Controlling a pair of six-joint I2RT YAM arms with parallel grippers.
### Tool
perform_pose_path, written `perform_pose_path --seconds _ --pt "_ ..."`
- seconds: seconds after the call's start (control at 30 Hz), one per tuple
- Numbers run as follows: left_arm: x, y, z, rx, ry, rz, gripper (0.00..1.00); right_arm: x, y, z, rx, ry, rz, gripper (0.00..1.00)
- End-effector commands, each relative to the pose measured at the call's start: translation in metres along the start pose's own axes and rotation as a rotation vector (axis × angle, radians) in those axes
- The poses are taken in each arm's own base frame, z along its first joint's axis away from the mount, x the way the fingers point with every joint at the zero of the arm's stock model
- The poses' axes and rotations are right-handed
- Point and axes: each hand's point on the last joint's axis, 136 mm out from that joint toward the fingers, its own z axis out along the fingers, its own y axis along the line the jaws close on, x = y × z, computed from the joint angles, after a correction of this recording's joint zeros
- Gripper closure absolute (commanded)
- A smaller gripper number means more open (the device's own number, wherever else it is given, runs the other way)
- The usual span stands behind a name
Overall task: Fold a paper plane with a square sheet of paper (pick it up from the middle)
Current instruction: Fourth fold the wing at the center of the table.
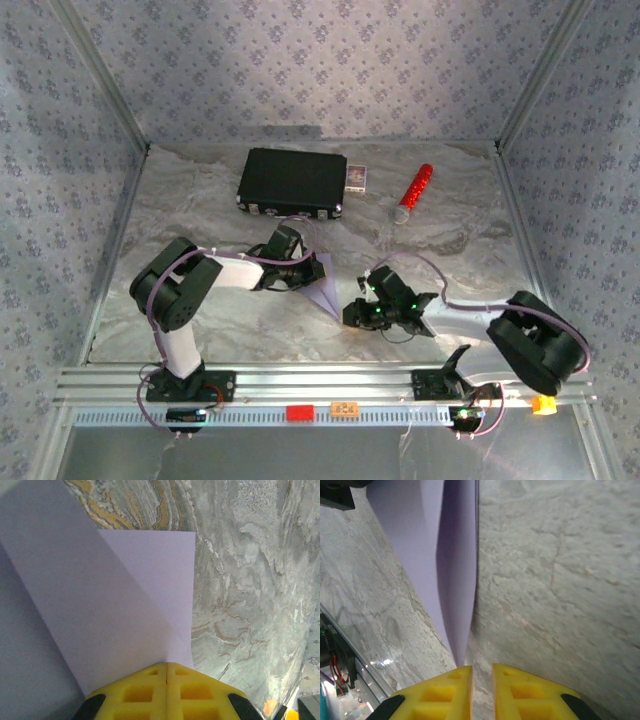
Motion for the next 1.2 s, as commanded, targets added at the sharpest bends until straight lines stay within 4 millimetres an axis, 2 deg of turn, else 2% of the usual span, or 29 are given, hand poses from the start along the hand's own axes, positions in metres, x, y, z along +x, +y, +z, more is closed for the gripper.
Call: perform_pose_path --seconds 0.0,0.17,0.37,0.67,0.8,0.97,1.17 --pt "0.014 0.033 0.003 -0.105 0.028 -0.026 0.97 -0.008 -0.004 -0.012 0.052 -0.021 -0.019 0.82" --pt "0.014 0.033 0.004 -0.106 0.029 -0.025 0.97 -0.027 0.024 -0.016 -0.050 -0.048 -0.044 0.89" --pt "0.014 0.031 0.005 -0.104 0.031 -0.021 0.97 -0.046 0.051 -0.002 -0.107 -0.032 -0.062 0.92" --pt "0.016 0.033 0.005 -0.107 0.036 -0.022 0.97 -0.064 0.064 0.031 -0.116 0.018 -0.052 0.92" --pt "0.015 0.033 0.005 -0.108 0.034 -0.022 0.97 -0.062 0.059 0.039 -0.081 0.039 -0.047 0.92" --pt "0.016 0.032 0.004 -0.107 0.035 -0.019 0.97 -0.050 0.034 0.048 -0.017 0.064 -0.010 0.93" --pt "0.016 0.034 0.003 -0.113 0.034 -0.018 0.97 -0.029 0.014 0.055 -0.028 0.084 0.038 0.92"
